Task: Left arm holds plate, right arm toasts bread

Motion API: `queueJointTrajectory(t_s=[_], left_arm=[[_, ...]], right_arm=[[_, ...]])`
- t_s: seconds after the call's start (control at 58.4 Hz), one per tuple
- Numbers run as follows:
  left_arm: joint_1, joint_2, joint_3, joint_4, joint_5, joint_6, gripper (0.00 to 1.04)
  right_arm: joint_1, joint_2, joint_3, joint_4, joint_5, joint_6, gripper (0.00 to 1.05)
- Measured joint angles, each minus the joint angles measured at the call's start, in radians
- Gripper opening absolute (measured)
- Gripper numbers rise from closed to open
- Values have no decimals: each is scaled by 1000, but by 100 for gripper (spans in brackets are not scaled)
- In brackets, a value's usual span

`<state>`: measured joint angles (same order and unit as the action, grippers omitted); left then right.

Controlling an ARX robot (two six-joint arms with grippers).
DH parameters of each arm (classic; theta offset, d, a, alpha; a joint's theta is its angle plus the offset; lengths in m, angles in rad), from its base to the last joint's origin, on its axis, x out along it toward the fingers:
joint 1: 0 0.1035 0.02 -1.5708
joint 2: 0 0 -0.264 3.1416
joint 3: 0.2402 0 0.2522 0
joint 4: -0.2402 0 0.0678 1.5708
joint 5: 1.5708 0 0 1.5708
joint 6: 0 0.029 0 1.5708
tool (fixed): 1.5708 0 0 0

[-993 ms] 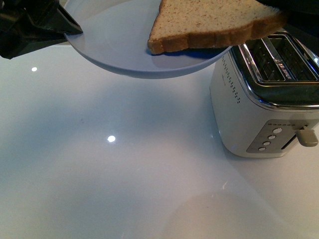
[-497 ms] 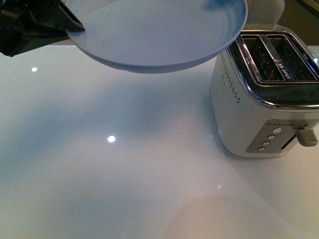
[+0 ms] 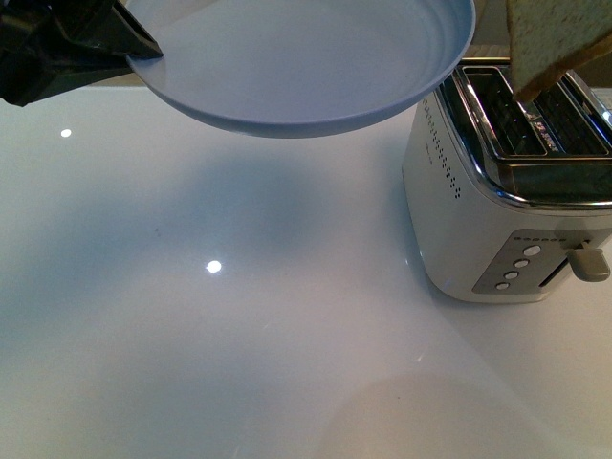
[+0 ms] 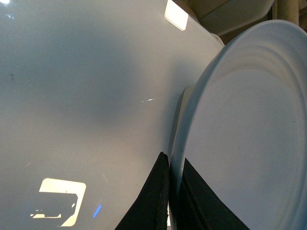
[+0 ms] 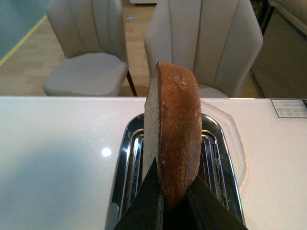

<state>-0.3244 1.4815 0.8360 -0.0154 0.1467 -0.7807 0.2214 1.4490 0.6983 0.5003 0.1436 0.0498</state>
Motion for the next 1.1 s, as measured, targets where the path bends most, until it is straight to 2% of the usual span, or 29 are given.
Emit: queueJointTrajectory(t_s=[0.188,0.651,0.805,0.873,0.993,1.096], left_arm=[[0,0,0,0,0,0,3],[0,0,0,0,3,0,3],[0,0,0,0,3,0,3],[0,0,0,0,3,0,3],[1,0,0,0,3,0,3],[1,0,0,0,7,0,3]], right_arm=[[21,82,18,10,28,-74,3],[48,219,85,-29,37,-93,3],[50,237,87,-29,37,-92,26],[49,246,81,-28,44,-80,40],[47,245,64,-16,45,-66,56],[35,209,34,-13,42,-33,77]])
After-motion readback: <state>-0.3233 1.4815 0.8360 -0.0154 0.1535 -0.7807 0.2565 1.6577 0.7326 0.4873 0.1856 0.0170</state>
